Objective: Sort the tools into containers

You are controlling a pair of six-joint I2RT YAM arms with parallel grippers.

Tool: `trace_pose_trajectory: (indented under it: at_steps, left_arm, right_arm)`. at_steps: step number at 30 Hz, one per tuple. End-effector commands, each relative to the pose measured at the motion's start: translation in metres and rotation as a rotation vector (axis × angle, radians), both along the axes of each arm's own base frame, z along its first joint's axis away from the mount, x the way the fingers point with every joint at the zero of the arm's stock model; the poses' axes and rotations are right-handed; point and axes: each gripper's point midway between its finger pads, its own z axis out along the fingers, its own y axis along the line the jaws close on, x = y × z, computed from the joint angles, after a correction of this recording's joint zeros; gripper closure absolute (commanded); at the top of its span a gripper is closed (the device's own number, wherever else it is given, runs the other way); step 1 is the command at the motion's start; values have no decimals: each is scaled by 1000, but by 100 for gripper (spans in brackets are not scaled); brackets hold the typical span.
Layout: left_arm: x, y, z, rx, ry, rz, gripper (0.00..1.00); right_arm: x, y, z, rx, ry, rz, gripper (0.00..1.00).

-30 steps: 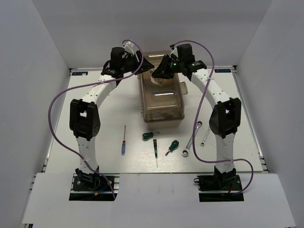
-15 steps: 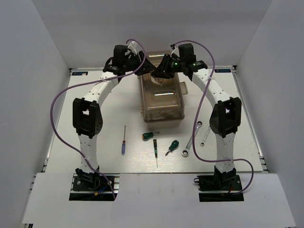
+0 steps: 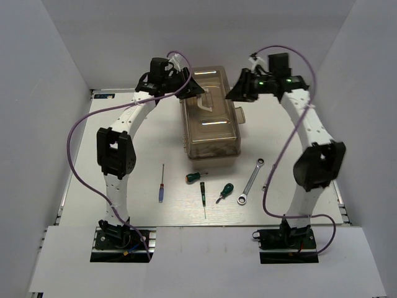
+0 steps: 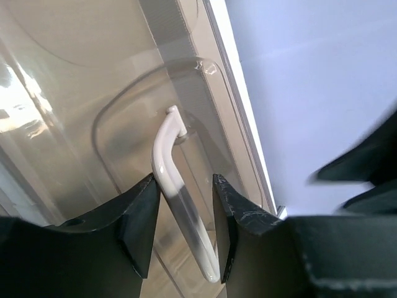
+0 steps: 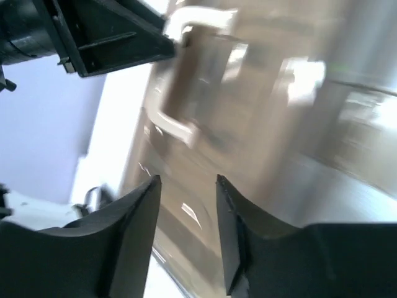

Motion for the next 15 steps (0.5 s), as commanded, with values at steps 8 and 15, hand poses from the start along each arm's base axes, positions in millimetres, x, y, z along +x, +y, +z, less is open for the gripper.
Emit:
trace_pose_trajectory:
  at_steps: [8,15]
  left_arm:
    - [-28,-20,-50,131,132,-42,62]
    - [-31,-22,-51,148,141,-37,87]
  right_arm:
    - [32,-133,-55,-226,12,-231,41]
    - [47,-124,-121,-181,127,-150,30]
